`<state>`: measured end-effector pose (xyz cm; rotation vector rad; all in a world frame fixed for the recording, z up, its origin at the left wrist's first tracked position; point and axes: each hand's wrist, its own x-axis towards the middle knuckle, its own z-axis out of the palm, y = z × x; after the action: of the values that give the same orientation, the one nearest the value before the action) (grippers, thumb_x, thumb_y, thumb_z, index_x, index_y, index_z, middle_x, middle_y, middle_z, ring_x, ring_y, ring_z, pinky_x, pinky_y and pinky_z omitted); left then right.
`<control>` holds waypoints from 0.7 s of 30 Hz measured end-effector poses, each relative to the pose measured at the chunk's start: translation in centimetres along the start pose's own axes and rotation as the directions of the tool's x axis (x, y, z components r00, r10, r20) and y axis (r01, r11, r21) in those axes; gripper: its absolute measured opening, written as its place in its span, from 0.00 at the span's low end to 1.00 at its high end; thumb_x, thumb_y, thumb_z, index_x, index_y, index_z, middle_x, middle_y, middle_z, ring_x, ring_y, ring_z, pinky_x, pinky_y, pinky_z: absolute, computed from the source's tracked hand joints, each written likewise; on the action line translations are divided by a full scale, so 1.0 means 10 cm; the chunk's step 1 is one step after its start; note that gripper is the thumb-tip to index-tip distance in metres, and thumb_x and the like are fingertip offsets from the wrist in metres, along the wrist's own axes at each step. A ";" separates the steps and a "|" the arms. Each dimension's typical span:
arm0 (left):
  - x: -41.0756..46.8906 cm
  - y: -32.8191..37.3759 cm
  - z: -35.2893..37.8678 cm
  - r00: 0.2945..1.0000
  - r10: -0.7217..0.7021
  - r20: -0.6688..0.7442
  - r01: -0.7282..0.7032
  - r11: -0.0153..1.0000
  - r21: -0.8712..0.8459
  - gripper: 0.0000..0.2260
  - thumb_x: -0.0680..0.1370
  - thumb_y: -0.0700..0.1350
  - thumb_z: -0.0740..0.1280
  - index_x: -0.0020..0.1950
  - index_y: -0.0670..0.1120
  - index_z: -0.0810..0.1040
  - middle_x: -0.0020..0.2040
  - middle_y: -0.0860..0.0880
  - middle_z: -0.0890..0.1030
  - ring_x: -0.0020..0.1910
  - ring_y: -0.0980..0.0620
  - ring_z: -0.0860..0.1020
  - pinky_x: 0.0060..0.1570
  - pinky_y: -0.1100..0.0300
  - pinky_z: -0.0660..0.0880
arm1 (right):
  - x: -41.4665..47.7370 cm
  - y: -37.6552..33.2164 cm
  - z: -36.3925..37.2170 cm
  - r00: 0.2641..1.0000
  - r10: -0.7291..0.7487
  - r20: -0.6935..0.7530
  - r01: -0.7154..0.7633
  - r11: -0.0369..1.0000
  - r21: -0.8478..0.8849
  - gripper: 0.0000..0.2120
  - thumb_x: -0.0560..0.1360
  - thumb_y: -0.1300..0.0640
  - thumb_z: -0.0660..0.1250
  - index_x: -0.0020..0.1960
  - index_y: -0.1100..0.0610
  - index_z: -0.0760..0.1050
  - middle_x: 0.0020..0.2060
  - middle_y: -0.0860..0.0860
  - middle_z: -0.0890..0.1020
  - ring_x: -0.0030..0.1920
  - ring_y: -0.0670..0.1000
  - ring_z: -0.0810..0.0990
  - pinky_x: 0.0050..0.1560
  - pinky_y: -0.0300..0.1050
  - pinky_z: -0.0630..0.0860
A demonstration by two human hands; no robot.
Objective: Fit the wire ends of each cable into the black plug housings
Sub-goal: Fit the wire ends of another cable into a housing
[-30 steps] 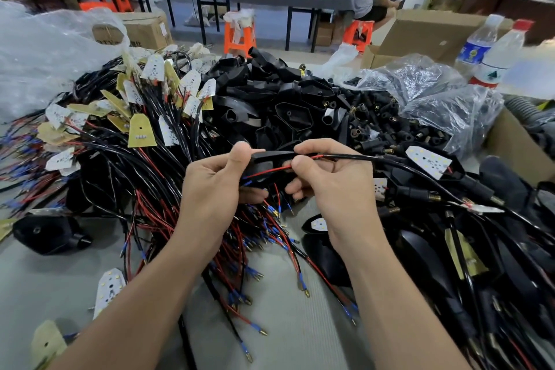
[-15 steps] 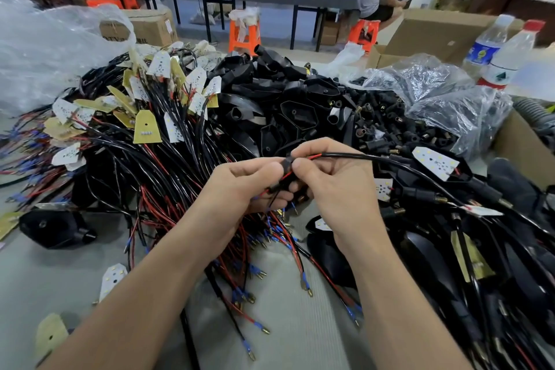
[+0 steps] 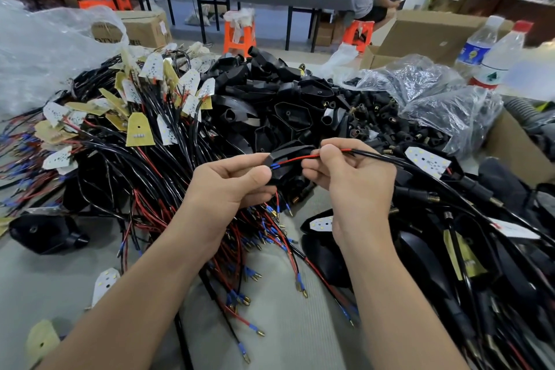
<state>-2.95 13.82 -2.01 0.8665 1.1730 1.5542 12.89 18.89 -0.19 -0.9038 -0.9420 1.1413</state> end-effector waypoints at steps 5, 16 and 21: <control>0.01 0.04 0.00 0.997 -0.005 -0.073 -0.004 0.993 -0.116 0.11 0.67 0.47 0.76 0.48 0.48 0.89 0.43 0.42 0.88 0.41 0.47 0.88 0.39 0.62 0.82 | -0.02 -0.04 -0.02 0.987 -0.002 0.158 0.012 0.998 -0.062 0.10 0.77 0.73 0.65 0.43 0.62 0.81 0.31 0.55 0.84 0.33 0.54 0.86 0.35 0.41 0.82; -0.05 0.04 0.03 0.997 0.007 0.076 -0.009 1.000 0.024 0.16 0.68 0.45 0.76 0.55 0.45 0.88 0.46 0.41 0.88 0.43 0.48 0.87 0.40 0.63 0.82 | -0.12 0.00 0.04 0.941 0.060 0.334 0.020 0.973 -0.231 0.08 0.75 0.69 0.70 0.41 0.58 0.83 0.31 0.57 0.85 0.32 0.54 0.85 0.31 0.41 0.77; -0.04 0.13 -0.04 0.931 -0.095 0.353 0.099 0.995 0.007 0.20 0.73 0.31 0.69 0.61 0.47 0.87 0.57 0.40 0.86 0.55 0.47 0.86 0.42 0.63 0.82 | -0.05 0.01 -0.02 0.966 -0.067 0.249 0.151 0.931 -0.332 0.07 0.71 0.62 0.74 0.40 0.51 0.86 0.29 0.52 0.85 0.30 0.49 0.84 0.34 0.43 0.79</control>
<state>-3.55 13.20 -0.89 1.0168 0.9297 1.2590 12.96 18.39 -0.36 -0.9983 -1.4051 1.0143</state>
